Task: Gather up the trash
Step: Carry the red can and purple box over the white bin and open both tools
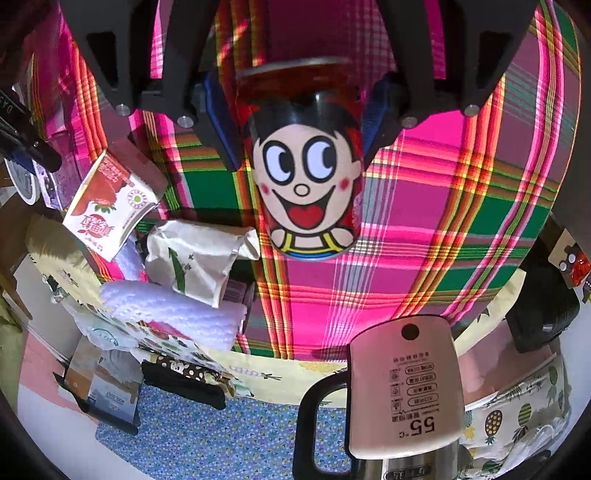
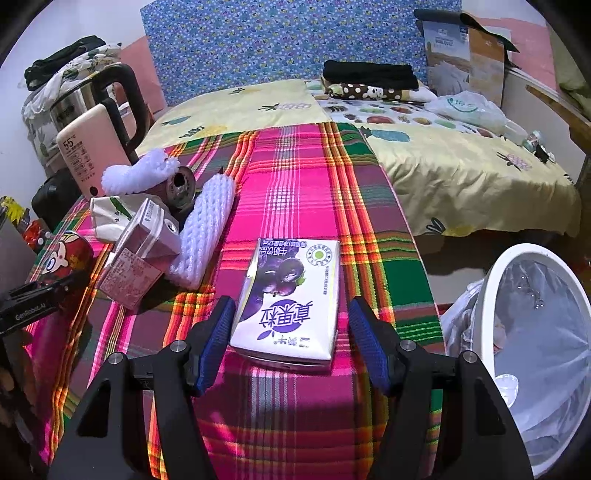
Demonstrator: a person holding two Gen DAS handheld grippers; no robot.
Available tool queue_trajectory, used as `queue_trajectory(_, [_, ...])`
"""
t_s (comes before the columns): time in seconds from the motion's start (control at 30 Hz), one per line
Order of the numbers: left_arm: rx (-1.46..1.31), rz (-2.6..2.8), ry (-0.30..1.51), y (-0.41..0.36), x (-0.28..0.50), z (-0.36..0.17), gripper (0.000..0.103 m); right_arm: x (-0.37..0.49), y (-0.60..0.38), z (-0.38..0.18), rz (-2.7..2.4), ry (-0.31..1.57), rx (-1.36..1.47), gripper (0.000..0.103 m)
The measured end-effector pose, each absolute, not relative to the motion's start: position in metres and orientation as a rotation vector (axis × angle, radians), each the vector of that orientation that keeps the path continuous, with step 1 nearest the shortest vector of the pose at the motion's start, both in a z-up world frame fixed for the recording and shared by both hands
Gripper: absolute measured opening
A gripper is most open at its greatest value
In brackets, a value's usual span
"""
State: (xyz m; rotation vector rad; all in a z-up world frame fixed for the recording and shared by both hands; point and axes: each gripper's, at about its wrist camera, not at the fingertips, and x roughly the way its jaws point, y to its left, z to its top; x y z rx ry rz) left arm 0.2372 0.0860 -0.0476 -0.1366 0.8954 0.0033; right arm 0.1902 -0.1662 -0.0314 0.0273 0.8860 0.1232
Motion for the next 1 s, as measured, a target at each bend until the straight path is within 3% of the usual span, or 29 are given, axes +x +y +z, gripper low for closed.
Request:
queue_trajectory(0.1, [-0.121,0.009,0.888,0.083,0.235,-0.047,0.057,0.189,-0.165,-0.033,0.115,0.897,0.023,0.065])
queue_trajectory(0.17, [-0.120,0.001,0.883,0.082,0.232,-0.047,0.057,0.188,-0.165,-0.034,0.118,0.902,0.023,0.058])
queue_trajectory(1.0, [-0.078,-0.131,0.762,0.020,0.129,0.000,0.054,0.108,-0.189,0.003,0.160,0.803,0.087,0.056])
